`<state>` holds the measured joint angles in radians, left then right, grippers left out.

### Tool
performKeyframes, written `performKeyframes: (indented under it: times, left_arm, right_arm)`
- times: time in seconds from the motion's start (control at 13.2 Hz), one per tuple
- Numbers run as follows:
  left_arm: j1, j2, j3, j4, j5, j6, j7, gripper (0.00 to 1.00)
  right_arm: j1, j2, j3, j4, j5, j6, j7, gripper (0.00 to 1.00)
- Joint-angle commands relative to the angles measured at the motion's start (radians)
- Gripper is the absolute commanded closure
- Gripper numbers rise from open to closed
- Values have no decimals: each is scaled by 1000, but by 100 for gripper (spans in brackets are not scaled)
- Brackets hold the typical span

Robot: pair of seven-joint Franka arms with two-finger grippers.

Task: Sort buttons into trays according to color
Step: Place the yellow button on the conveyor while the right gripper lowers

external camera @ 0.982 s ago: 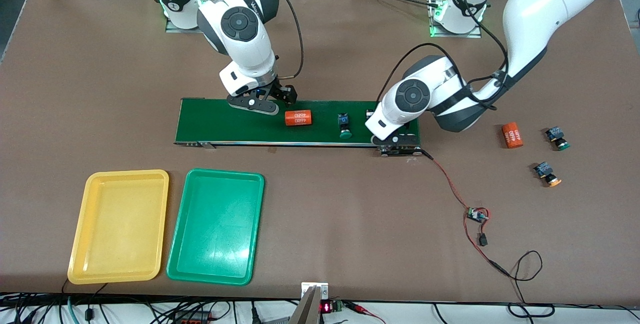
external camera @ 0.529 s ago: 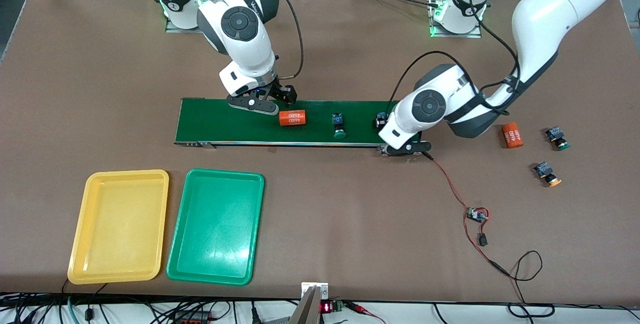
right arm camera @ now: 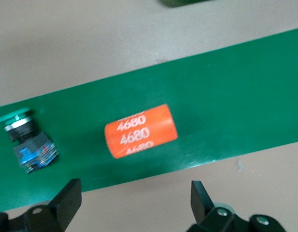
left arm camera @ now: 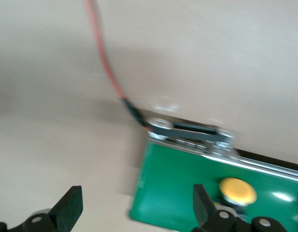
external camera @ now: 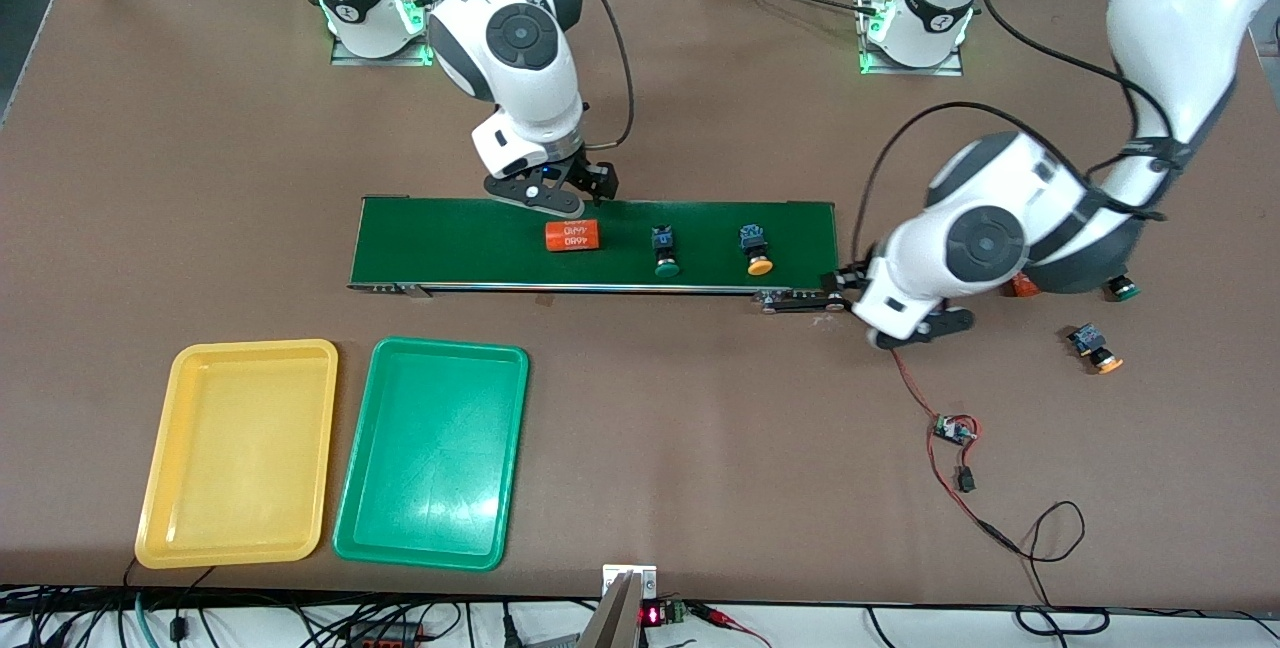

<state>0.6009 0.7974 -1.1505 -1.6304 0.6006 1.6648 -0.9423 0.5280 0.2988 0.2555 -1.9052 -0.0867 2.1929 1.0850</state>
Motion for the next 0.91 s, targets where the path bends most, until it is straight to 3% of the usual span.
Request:
performKeyframes:
  times: [0.0, 0.23, 0.45, 0.68, 0.83]
  left_arm:
    - [41, -6, 52, 17, 69, -46, 150, 0]
    - [169, 5, 57, 12, 172, -39, 362, 0]
    - [261, 11, 69, -47, 174, -24, 414, 0]
    - [416, 14, 86, -211, 180, 166, 482, 0]
    - [425, 13, 135, -223, 185, 187, 528, 0]
  right_arm:
    - [16, 40, 17, 52, -25, -1, 38, 0]
    - [30, 92, 16, 107, -57, -2, 33, 0]
    - [30, 160, 16, 175, -112, -1, 29, 0]
    - [30, 216, 16, 250, -136, 8, 32, 0]
    - [32, 226, 16, 253, -136, 75, 38, 0]
